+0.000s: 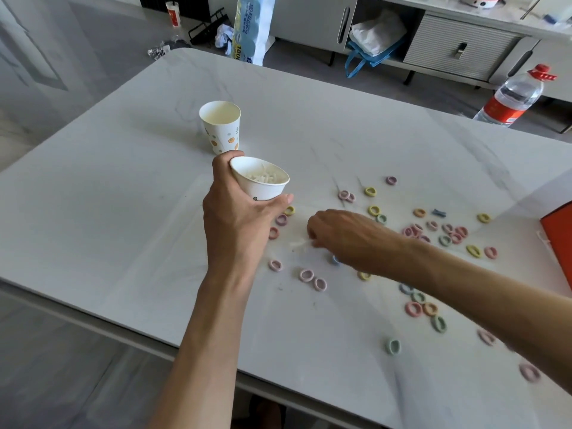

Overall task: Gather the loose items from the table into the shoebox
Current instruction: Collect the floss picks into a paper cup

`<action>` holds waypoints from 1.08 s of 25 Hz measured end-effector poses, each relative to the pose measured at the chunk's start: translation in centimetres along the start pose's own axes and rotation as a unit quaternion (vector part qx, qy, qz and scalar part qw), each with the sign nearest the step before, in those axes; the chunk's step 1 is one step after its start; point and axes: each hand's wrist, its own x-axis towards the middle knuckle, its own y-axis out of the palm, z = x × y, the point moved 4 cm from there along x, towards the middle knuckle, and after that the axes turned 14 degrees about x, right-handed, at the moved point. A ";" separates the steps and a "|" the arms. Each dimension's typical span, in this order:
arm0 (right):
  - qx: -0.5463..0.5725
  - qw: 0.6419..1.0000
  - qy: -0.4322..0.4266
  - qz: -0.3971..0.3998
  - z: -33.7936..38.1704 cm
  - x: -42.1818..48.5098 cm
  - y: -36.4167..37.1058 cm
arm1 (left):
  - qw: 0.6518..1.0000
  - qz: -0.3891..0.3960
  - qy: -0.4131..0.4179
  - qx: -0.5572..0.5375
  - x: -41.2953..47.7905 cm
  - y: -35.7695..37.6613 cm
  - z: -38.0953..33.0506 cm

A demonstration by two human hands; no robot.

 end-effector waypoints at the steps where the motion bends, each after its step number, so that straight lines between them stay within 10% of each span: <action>1: 0.042 0.998 0.045 -0.027 -0.7 0.0 -1.4 | 1.000 0.003 0.001 -0.004 -0.1 0.0 0.0; 6: 0.221 0.942 0.073 -0.241 -1.3 -0.4 -10.8 | 0.999 0.024 0.033 0.019 -0.3 0.2 -0.5; 15: 0.139 0.981 -0.038 -0.129 4.5 2.0 -11.5 | 0.993 0.084 0.088 -0.004 -1.1 1.9 -2.6; 21: 0.244 0.927 0.099 -0.269 0.4 -3.3 -12.6 | 0.987 0.104 0.113 -0.047 -2.4 3.2 -4.5; 27: 0.403 0.859 0.243 -0.205 -1.1 -13.4 -11.3 | 0.965 0.192 0.143 -0.109 -8.1 5.4 -9.0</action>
